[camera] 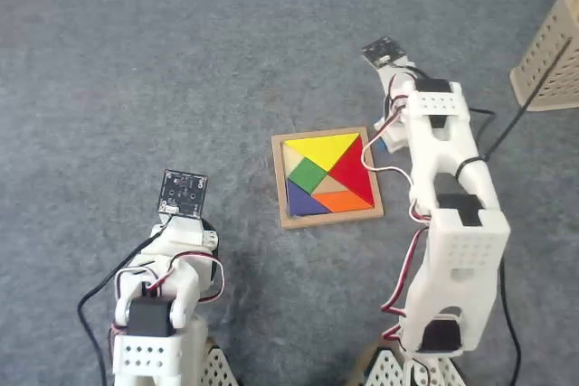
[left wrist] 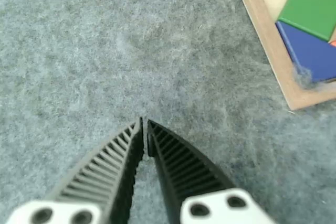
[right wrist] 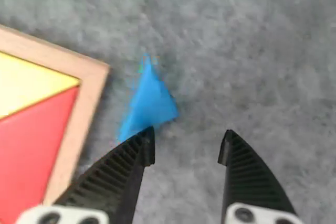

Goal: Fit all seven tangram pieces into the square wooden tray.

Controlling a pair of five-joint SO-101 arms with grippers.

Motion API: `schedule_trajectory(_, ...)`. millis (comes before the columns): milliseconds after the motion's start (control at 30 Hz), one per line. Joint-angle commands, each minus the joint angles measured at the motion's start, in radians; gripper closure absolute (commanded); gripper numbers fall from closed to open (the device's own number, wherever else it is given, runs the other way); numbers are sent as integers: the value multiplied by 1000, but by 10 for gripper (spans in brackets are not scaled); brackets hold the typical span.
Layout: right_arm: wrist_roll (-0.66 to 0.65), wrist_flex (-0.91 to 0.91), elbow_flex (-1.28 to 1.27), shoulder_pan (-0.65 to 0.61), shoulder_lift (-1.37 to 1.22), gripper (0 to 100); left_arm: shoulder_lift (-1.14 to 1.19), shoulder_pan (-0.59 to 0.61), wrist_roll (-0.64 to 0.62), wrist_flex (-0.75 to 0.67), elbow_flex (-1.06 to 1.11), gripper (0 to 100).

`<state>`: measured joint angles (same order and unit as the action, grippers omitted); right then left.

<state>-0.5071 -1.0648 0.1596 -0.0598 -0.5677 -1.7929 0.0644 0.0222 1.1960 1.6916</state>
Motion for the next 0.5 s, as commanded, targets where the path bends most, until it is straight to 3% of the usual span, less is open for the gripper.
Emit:
schedule_trajectory(0, -9, -10, 52, 15, 31, 789, -3, 5, -9, 5, -5, 989)
schedule_trajectory(267, 25, -1, 55, -64, 128, 786, -3, 5, -9, 5, -5, 989)
schedule_trajectory(467, 18, 111, 55, -74, 85, 786, -3, 5, -9, 5, -5, 989)
